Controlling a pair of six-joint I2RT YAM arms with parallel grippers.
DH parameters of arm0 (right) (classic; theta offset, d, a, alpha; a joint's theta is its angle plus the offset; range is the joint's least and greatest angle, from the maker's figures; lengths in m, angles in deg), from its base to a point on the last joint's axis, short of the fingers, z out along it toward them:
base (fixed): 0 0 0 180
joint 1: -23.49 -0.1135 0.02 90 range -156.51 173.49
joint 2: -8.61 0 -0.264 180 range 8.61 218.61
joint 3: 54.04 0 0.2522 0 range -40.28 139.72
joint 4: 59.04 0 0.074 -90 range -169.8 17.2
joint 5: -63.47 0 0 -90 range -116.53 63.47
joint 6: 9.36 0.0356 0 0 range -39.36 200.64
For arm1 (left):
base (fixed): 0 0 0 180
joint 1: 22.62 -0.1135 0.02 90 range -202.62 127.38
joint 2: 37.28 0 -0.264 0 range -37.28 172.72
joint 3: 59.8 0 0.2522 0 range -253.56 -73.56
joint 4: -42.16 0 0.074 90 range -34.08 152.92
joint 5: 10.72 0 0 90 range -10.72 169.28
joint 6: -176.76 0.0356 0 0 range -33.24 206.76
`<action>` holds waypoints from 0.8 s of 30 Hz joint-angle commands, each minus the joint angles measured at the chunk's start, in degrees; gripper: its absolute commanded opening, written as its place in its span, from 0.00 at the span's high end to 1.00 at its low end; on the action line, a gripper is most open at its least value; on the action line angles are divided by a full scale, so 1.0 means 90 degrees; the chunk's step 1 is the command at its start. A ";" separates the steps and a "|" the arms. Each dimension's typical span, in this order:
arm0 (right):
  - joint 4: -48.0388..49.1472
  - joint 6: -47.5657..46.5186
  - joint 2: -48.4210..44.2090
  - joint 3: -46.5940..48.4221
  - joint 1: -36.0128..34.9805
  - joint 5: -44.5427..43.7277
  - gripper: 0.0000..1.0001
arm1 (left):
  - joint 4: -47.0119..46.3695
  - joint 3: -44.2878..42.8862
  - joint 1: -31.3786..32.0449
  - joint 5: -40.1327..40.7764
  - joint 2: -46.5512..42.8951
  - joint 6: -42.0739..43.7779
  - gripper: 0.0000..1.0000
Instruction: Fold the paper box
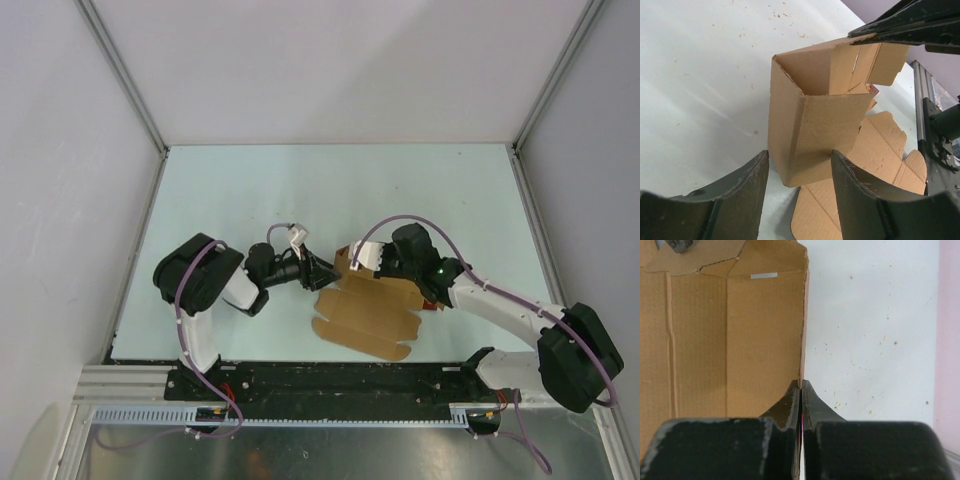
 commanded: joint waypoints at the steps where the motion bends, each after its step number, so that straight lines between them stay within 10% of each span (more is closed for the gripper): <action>1: 0.0278 -0.0071 -0.0364 -0.0101 -0.0185 -0.0200 1.00 | -0.1403 0.0094 0.0070 0.0219 -0.0035 0.0310 0.42; 24: 0.1020 -0.0208 -0.0784 -0.0893 -0.1259 -0.1743 1.00 | -0.1403 0.0464 0.0538 0.1068 -0.0318 0.0769 0.43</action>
